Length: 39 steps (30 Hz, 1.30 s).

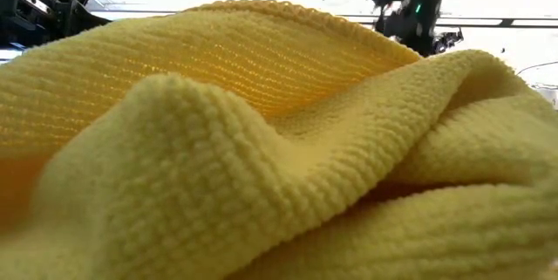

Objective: Sort microfiber towel by color & place in baskets
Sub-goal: Put the yellow towel into the right transparent bin

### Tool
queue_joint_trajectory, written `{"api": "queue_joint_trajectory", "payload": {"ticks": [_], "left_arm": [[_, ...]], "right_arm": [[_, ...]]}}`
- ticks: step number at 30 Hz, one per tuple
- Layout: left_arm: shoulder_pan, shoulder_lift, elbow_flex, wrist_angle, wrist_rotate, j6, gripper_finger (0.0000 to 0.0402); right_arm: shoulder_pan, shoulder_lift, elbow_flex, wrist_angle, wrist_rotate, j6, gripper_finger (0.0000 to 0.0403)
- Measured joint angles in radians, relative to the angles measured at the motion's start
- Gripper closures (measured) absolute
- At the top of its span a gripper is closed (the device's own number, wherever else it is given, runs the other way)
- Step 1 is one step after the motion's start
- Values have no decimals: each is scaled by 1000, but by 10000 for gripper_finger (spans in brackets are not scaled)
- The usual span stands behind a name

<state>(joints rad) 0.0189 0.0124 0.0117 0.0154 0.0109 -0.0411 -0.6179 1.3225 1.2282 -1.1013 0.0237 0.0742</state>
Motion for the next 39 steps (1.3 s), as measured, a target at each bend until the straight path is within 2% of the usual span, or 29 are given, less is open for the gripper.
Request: {"api": "queue_joint_trajectory", "payload": {"ticks": [10,18,25,30,34,39], "left_arm": [[0,0,0,0,0,0,398],[0,0,0,0,0,0,398],[0,0,0,0,0,0,398],[0,0,0,0,0,0,398],[0,0,0,0,0,0,398],[0,0,0,0,0,0,398]], "right_arm": [[184,-388,0,31,187,354,402],[398,-582,0,31,310,470,402],[548,-680,0,43,310,505,403],[622,-708,0,139,288,442,403],[666,-709,0,189,208,419,403],[707,-706,0,146,110,480,403]]}}
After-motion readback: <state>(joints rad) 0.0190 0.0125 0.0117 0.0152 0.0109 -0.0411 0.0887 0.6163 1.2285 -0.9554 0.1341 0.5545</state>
